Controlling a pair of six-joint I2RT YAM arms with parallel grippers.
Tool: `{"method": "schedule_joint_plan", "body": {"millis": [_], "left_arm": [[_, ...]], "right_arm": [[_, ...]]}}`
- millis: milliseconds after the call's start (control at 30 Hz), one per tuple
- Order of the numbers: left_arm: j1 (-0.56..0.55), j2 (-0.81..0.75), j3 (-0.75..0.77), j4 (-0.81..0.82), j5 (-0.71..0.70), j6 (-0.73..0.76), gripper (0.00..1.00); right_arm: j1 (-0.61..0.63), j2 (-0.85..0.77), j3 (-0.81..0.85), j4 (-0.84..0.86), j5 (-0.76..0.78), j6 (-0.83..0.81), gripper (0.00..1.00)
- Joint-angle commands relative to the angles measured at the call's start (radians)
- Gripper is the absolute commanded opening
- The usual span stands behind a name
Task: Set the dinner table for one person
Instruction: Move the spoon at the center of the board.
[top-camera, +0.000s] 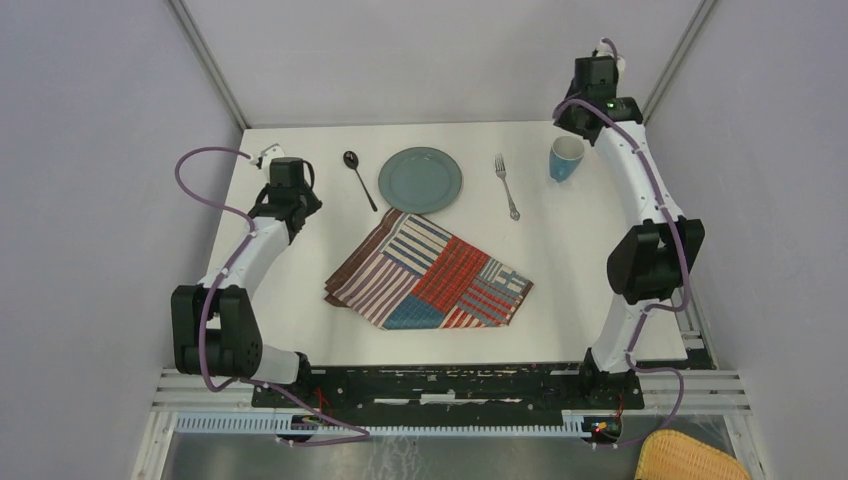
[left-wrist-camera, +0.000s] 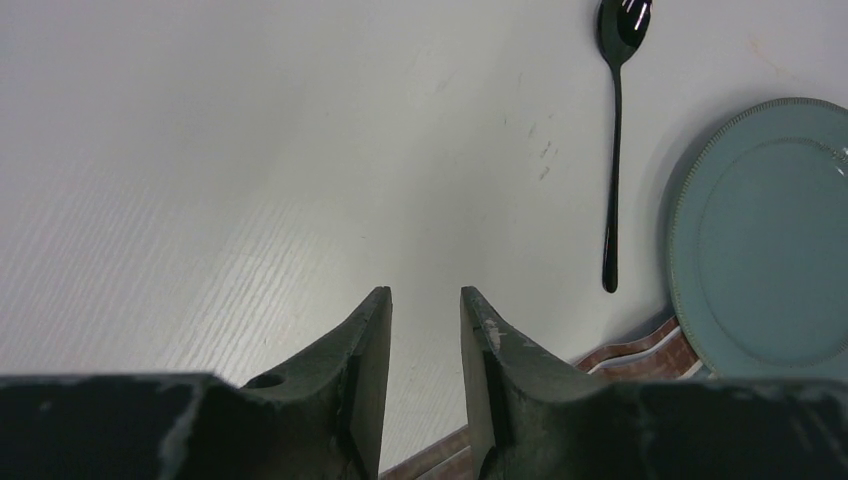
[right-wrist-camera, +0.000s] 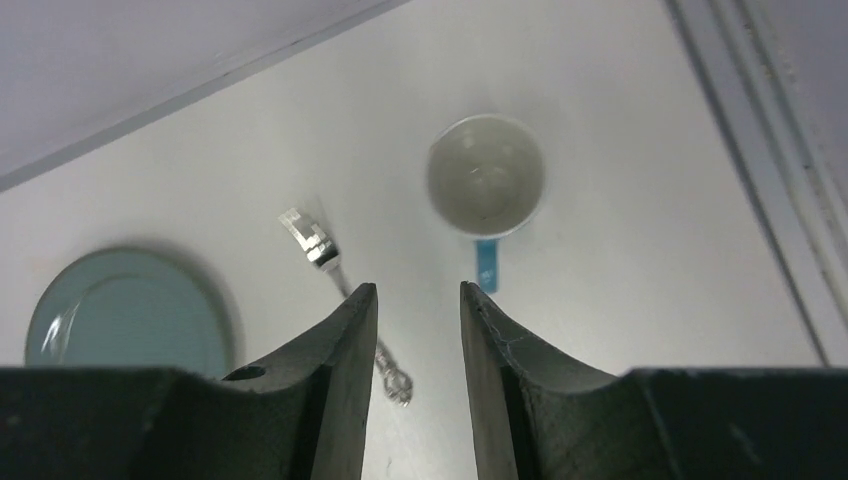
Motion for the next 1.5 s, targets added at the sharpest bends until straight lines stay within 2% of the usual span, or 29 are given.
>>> {"method": "schedule_joint_plan", "body": {"millis": [0,200,267,367,533,867,1033,1233,1467], "left_arm": [[-0.027,-0.039,0.043,0.005,0.037,0.032,0.33],[-0.089,-0.035,0.051,-0.044,0.055,0.050,0.18],[-0.117,-0.034,0.048,-0.065,0.058,0.050,0.11],[-0.162,-0.038,0.038,-0.084,0.057,0.047,0.05],[-0.215,-0.041,0.033,-0.114,0.042,0.045,0.05],[-0.253,-0.050,0.005,-0.122,0.056,0.023,0.07],[-0.259,-0.052,-0.004,-0.135,0.044,0.028,0.08],[-0.263,-0.055,0.013,-0.143,0.049,0.028,0.08],[-0.267,-0.062,0.039,-0.169,0.048,0.023,0.09]], "right_arm": [[0.112,-0.102,-0.120,0.052,-0.078,0.041,0.42],[0.271,-0.223,-0.364,0.129,-0.135,0.079,0.41],[0.304,-0.260,-0.427,0.136,-0.139,0.094,0.41],[0.341,-0.324,-0.537,0.153,-0.164,0.116,0.41],[0.403,-0.444,-0.699,0.146,-0.162,0.133,0.41],[0.458,-0.783,-1.160,0.243,-0.176,0.289,0.41],[0.503,-0.924,-1.332,0.224,-0.132,0.365,0.42],[0.543,-1.050,-1.455,0.211,-0.096,0.452,0.42],[0.563,-1.044,-1.504,0.239,-0.082,0.476,0.42]]}}
